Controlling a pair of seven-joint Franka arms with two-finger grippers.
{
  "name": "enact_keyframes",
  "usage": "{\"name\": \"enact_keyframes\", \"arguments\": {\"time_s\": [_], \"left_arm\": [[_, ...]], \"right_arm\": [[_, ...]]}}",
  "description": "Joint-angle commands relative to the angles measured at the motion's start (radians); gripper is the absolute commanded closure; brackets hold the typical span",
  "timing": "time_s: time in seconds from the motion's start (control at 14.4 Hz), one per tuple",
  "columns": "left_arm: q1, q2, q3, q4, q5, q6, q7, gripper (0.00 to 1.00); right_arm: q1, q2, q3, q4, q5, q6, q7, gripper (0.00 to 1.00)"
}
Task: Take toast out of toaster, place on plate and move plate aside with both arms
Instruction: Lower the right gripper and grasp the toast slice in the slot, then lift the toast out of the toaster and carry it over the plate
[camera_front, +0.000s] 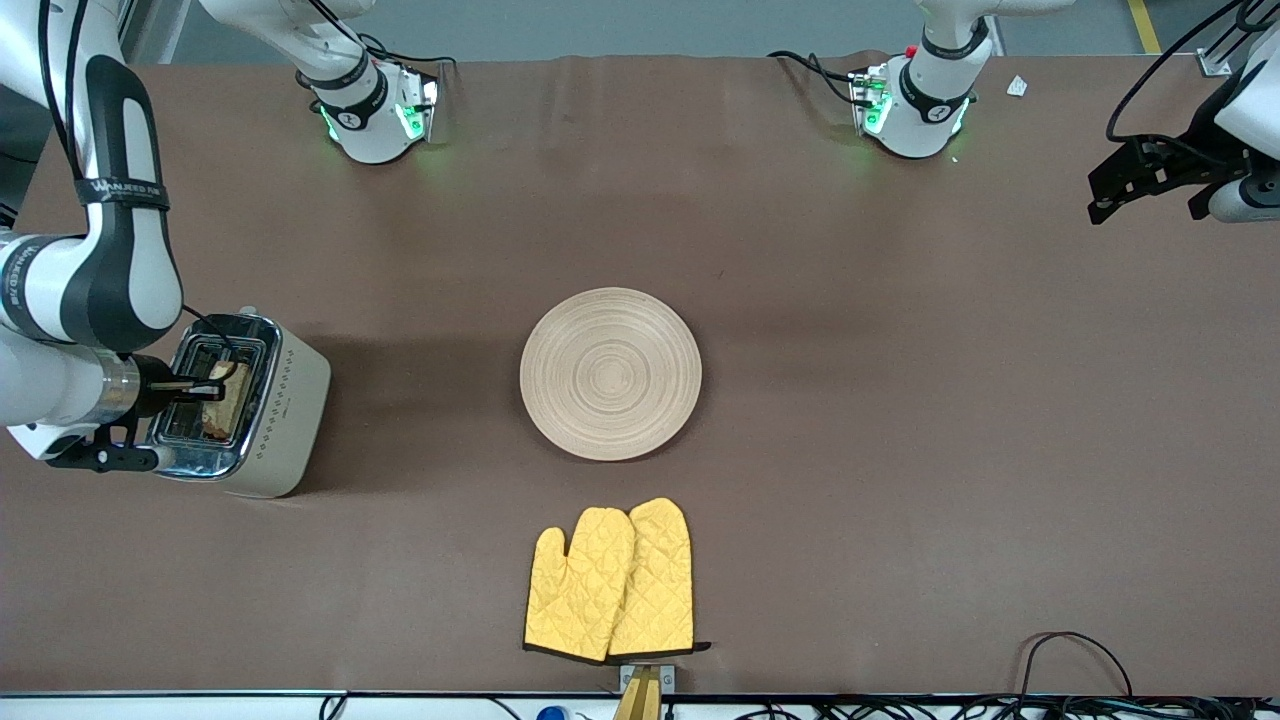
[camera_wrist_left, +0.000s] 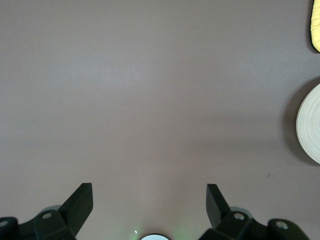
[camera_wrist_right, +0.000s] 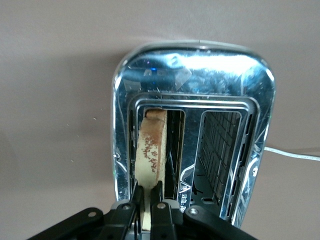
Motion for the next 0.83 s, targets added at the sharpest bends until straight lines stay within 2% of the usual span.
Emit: {"name": "enact_keyframes", "arguments": {"time_s": [0.0, 0.21, 0.35, 0.69, 0.76], "left_arm": [[0.001, 0.006, 0.003, 0.02, -0.014, -0.014, 0.018, 0.0], [0.001, 0.006, 0.003, 0.02, -0.014, -0.014, 0.02, 0.0], [0.002, 0.006, 0.003, 0.02, -0.014, -0.014, 0.02, 0.0], [0.002, 0.006, 0.003, 0.02, -0.014, -0.014, 0.02, 0.0], [0.002, 0.006, 0.003, 0.02, -0.014, -0.014, 0.02, 0.0]], "right_arm": [[0.021, -0.063, 0.004, 0.033, 0.013, -0.05, -0.003, 0.92], [0.092, -0.096, 0.004, 0.116, 0.013, -0.142, 0.006, 0.93], [0.132, -0.105, 0.009, 0.131, 0.033, -0.17, 0.025, 0.93], [0.151, -0.093, 0.007, 0.118, 0.289, -0.162, 0.026, 0.92], [0.174, -0.079, 0.007, 0.115, 0.315, -0.158, 0.026, 0.92]]}}
